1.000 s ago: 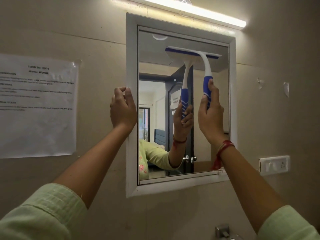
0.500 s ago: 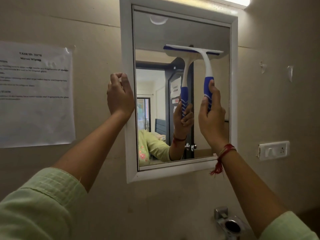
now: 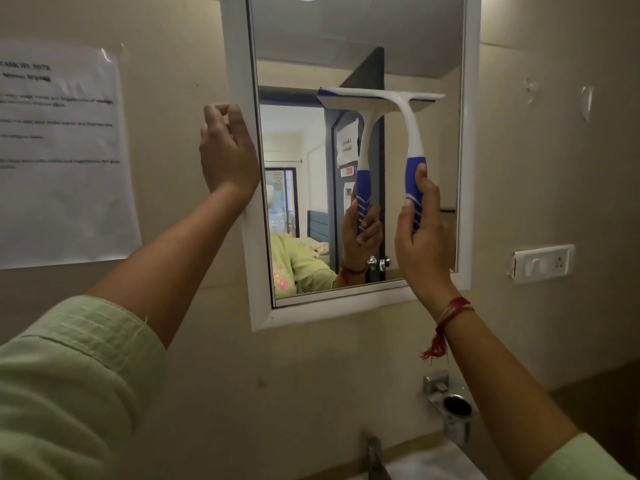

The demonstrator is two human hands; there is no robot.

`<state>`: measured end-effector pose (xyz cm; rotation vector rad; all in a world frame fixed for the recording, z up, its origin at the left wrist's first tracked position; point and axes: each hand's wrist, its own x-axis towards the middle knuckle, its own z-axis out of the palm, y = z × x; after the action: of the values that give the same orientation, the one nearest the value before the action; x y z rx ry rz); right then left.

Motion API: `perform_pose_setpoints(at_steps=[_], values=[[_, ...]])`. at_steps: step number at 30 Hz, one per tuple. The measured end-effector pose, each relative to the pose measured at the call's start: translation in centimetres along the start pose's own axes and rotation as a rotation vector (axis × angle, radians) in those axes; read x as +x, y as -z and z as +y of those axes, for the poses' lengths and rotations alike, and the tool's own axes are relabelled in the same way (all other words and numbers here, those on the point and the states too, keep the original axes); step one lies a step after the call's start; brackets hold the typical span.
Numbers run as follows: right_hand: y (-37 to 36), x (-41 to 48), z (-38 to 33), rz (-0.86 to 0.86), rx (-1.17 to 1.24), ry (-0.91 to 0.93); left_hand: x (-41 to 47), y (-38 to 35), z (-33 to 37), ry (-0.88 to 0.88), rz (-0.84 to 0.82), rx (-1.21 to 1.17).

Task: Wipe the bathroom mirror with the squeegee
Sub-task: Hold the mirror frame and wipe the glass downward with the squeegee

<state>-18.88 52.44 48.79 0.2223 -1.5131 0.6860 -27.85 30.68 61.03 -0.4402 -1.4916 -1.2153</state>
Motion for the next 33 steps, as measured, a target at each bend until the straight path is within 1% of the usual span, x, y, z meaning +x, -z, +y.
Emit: perform_pose_setpoints(at_steps=[4,20,33], values=[[0.4,-1.6,0.2,-0.021,0.002,-0.003,0.0,-0.1,0.0,0.002,0.009,0.003],[1.5,-6.7,0.6,-0.079,0.073,-0.111,-0.1,-0.1,0.0,-0.008,0.005,-0.014],[2.3,-10.6,0.8,-0.103,0.055,-0.186,0.0,-0.4,-0.5,-0.006,-0.004,-0.05]])
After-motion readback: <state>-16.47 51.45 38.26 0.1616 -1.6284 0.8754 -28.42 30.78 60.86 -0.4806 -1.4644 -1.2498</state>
